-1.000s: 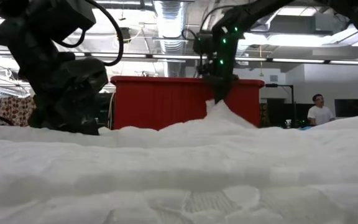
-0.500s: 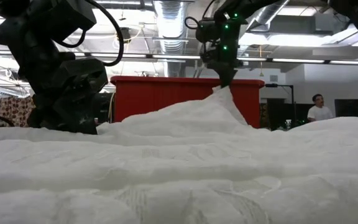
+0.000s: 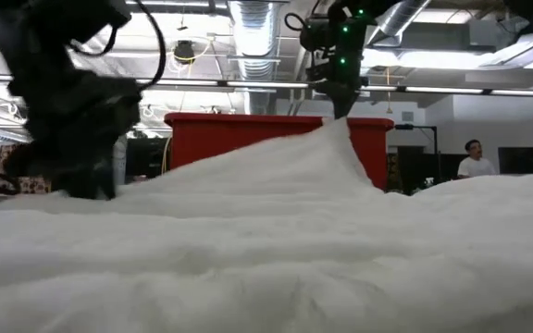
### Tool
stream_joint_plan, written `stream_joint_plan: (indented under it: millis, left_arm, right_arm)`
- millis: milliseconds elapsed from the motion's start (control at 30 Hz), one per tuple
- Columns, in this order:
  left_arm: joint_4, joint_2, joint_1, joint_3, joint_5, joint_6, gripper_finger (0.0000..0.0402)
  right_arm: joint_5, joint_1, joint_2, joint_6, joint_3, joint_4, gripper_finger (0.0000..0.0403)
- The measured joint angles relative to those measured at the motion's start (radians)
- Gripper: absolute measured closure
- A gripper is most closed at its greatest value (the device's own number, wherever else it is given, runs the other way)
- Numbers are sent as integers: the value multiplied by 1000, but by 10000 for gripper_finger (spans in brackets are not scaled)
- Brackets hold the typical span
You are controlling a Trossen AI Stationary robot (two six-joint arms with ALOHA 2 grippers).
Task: Fold laundry
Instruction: Fold the white shirt
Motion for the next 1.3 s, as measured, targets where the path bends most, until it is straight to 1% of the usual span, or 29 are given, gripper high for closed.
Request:
stream_joint_plan:
  millis: [100, 167, 233, 300, 333, 400, 433, 467, 500, 533, 667, 700, 733, 800, 867, 967, 1067, 1200, 1233, 1300]
  left_arm:
    - [10, -114, 35, 4, -139, -19, 246]
    - [-15, -186, 58, 4, -228, -24, 246]
    - [-58, -255, 84, 5, -287, -24, 246]
    - [-131, -317, 110, 6, -350, -22, 246]
    - [-182, -342, 123, 6, -405, -31, 246]
    - [-279, -372, 158, 6, -549, -94, 246]
    - [-318, -378, 183, 6, -598, -120, 246]
    - [-345, -380, 214, 6, -625, -128, 246]
    - [-352, -380, 246, 6, -621, -121, 246]
    - [-341, -376, 280, 6, -593, -91, 246]
    - [-150, -321, 377, 6, -434, 166, 246]
    - [-117, -306, 394, 7, -407, 197, 246]
    - [-105, -290, 412, 9, -384, 192, 246]
    - [-149, -262, 436, 9, -344, 136, 246]
    - [-189, -240, 445, 7, -301, 93, 246]
    - [-200, -202, 450, 8, -231, 44, 245]
    - [-144, -180, 461, 8, -188, 82, 235]
    - [-85, -175, 503, 8, -161, 145, 201]
    - [-80, -178, 522, 8, -139, 163, 191]
    - [-119, -190, 563, 9, -96, 191, 172]
  right_arm:
    - [-36, -14, 3, -5, 0, 2, 386]
    - [-43, -22, 6, -11, 0, 2, 386]
    - [-46, -24, 8, -15, 0, 7, 386]
    - [-46, -24, 8, -17, 0, 9, 386]
    - [-46, -24, 8, -21, 0, 9, 386]
    - [-50, -24, 8, -29, 0, 10, 386]
    - [-60, -24, 8, -34, 0, 12, 386]
    - [-74, -23, 8, -39, 0, 17, 386]
    - [-90, -21, 8, -41, 0, 22, 386]
    - [-98, -18, 8, -41, 0, 30, 386]
    - [-103, -12, 8, -52, 0, 62, 386]
    - [-107, -11, 8, -56, 0, 66, 386]
    - [-107, -12, 8, -62, 0, 65, 386]
    - [-108, -12, 8, -69, 0, 61, 386]
    - [-108, -18, 8, -77, 0, 62, 386]
    - [-120, -24, 8, -82, 0, 62, 386]
    - [-145, -27, 8, -70, 0, 64, 386]
    - [-147, -32, 8, -57, 0, 63, 386]
    - [-147, -32, 8, -48, -1, 61, 386]
    - [-147, -31, 8, -41, -1, 61, 386]
